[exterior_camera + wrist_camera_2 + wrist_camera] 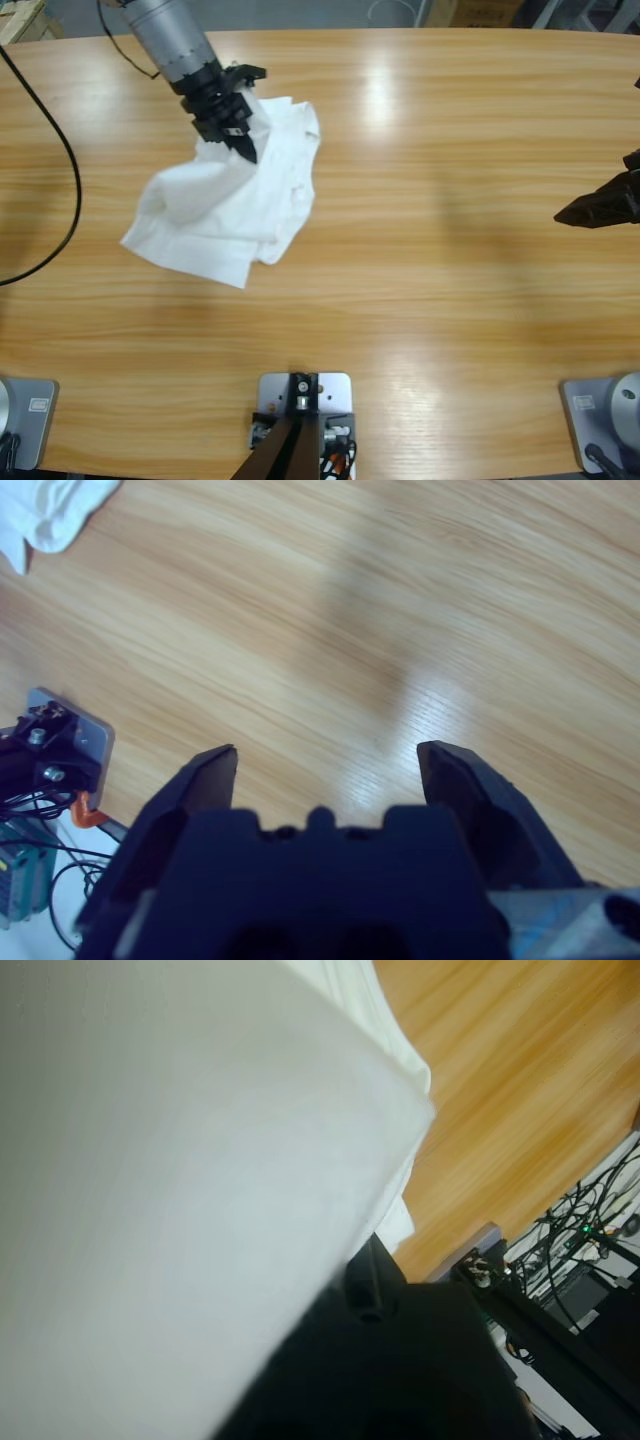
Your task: Fold clothes
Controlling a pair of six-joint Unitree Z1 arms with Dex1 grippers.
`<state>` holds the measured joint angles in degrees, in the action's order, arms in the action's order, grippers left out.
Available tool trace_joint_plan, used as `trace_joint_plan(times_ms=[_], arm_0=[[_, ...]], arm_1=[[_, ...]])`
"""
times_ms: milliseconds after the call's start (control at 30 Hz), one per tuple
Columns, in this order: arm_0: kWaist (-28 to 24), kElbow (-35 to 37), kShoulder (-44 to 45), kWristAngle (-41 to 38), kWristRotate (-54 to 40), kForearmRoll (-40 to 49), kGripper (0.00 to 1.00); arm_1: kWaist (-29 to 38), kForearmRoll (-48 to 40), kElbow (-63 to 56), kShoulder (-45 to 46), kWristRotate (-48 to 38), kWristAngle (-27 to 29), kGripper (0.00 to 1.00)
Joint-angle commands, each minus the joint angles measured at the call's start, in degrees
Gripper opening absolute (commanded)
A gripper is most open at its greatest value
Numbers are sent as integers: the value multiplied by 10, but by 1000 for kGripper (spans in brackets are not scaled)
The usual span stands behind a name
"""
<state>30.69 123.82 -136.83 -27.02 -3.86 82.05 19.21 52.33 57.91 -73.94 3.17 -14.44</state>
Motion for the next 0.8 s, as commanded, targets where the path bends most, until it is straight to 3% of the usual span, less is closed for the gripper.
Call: trace_joint_plan(times_ms=[33, 133, 367, 467, 633, 800], arm_0=[[40, 29, -33, 14, -11, 28, 846], [42, 30, -18, 11, -26, 27, 981], [63, 19, 52, 9, -87, 2, 996], [46, -89, 119, 1, -74, -87, 996], [36, -342, 238, 0, -22, -296, 996], [24, -421, 233, -1, -10, -345, 996]], arm_1=[[-2, -5, -19, 13, 6, -13, 738], [-2, -5, -19, 13, 6, -13, 738], [-2, -6, -20, 16, 5, -13, 738], [-2, -7, -21, 16, 5, -13, 738], [-2, -13, -25, 12, 5, -14, 738], [1, -14, -25, 8, 5, -16, 738]])
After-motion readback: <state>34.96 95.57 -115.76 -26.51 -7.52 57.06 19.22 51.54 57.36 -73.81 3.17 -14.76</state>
